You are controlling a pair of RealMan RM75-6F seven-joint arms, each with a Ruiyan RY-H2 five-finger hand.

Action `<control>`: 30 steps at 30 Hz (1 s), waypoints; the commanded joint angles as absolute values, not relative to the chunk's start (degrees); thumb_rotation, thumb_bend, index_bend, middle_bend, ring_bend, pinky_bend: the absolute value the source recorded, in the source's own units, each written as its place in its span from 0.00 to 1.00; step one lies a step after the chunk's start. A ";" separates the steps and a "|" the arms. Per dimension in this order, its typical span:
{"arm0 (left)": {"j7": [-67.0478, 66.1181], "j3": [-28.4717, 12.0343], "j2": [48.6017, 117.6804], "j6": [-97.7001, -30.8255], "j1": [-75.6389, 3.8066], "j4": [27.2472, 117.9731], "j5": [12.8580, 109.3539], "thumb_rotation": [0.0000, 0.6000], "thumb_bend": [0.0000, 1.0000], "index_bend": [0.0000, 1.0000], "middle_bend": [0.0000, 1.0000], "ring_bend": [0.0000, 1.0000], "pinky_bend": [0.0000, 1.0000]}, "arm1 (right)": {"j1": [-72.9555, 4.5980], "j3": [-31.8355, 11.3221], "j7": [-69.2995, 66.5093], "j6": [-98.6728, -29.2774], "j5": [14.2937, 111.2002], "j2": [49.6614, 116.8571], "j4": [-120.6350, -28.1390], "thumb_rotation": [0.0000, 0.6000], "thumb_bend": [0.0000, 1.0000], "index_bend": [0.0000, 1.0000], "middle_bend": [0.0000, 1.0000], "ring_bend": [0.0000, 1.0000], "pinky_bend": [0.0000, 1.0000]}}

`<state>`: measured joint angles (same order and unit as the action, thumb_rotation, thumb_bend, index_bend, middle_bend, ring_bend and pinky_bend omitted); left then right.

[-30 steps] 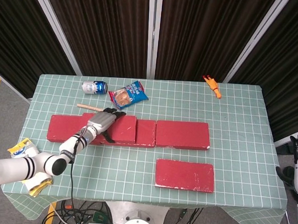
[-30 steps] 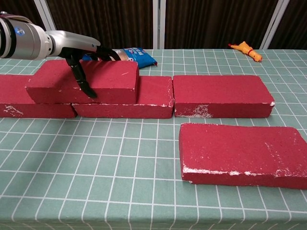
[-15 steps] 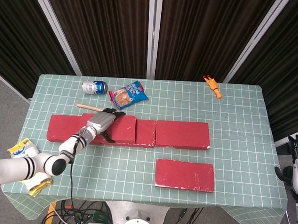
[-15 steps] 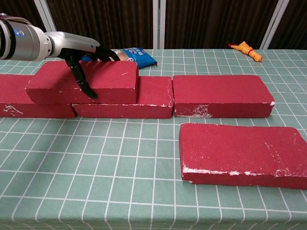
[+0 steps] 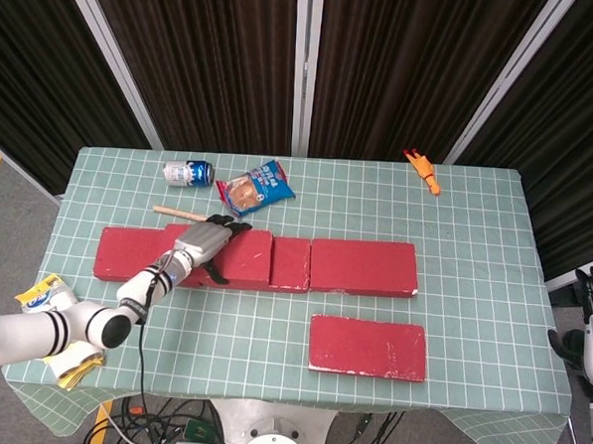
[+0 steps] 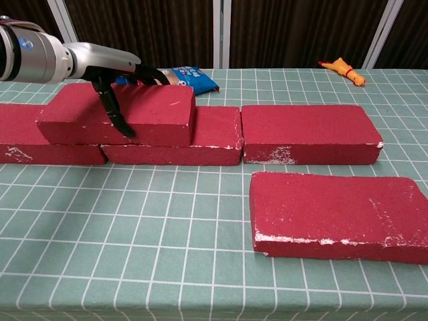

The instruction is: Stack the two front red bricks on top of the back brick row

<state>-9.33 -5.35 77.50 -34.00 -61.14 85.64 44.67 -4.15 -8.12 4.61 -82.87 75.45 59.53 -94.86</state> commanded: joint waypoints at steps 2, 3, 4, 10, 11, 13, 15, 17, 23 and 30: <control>-9.18 -5.25 77.59 -33.97 -61.14 85.26 44.55 1.00 0.08 0.10 0.25 0.00 0.00 | -4.17 -8.09 4.71 -82.71 75.26 59.52 -94.91 1.00 0.18 0.00 0.00 0.00 0.00; -9.12 -5.21 77.64 -33.92 -61.14 85.13 44.47 1.00 0.08 0.10 0.25 0.00 0.00 | -4.18 -8.11 4.74 -82.69 75.18 59.51 -94.91 1.00 0.18 0.00 0.00 0.00 0.00; -9.08 -5.14 77.69 -33.86 -61.14 85.00 44.41 1.00 0.08 0.10 0.25 0.00 0.00 | -4.17 -8.13 4.74 -82.67 75.11 59.51 -94.92 1.00 0.18 0.00 0.00 0.00 0.00; -8.77 -4.80 77.94 -33.47 -61.03 84.49 44.62 1.00 0.08 0.10 0.25 0.00 0.00 | -4.30 -8.13 5.01 -82.30 74.77 59.48 -95.03 1.00 0.18 0.00 0.00 0.00 0.00; -8.72 -4.77 77.94 -33.41 -61.02 84.49 44.73 1.00 0.08 0.10 0.25 0.00 0.00 | -4.32 -8.13 5.06 -82.27 74.73 59.48 -95.06 1.00 0.18 0.00 0.00 0.00 0.00; -8.65 -4.70 78.00 -33.38 -60.98 84.45 45.03 1.00 0.08 0.10 0.25 0.00 0.00 | -4.39 -8.15 5.19 -82.16 74.64 59.48 -95.13 1.00 0.18 0.00 0.00 0.00 0.00; -8.45 -4.75 78.04 -33.38 -60.91 84.43 45.31 1.00 0.08 0.10 0.25 0.00 0.00 | -4.46 -8.15 5.30 -82.05 74.57 59.49 -95.20 1.00 0.18 0.00 0.00 0.00 0.00; -8.26 -4.81 78.02 -33.32 -60.87 84.38 45.57 1.00 0.08 0.10 0.25 0.00 0.00 | -4.50 -8.16 5.44 -82.00 74.51 59.48 -95.28 1.00 0.18 0.00 0.00 0.00 0.00; -7.72 -5.07 77.63 -33.34 -60.72 84.63 46.34 1.00 0.08 0.10 0.25 0.00 0.00 | -4.52 -8.19 5.61 -82.11 74.48 59.43 -95.48 1.00 0.18 0.00 0.00 0.00 0.00; -7.47 -5.13 77.18 -33.40 -60.61 85.18 47.14 1.00 0.08 0.10 0.25 0.00 0.00 | -4.60 -8.14 5.80 -81.99 74.41 59.46 -95.55 1.00 0.18 0.00 0.00 0.00 0.00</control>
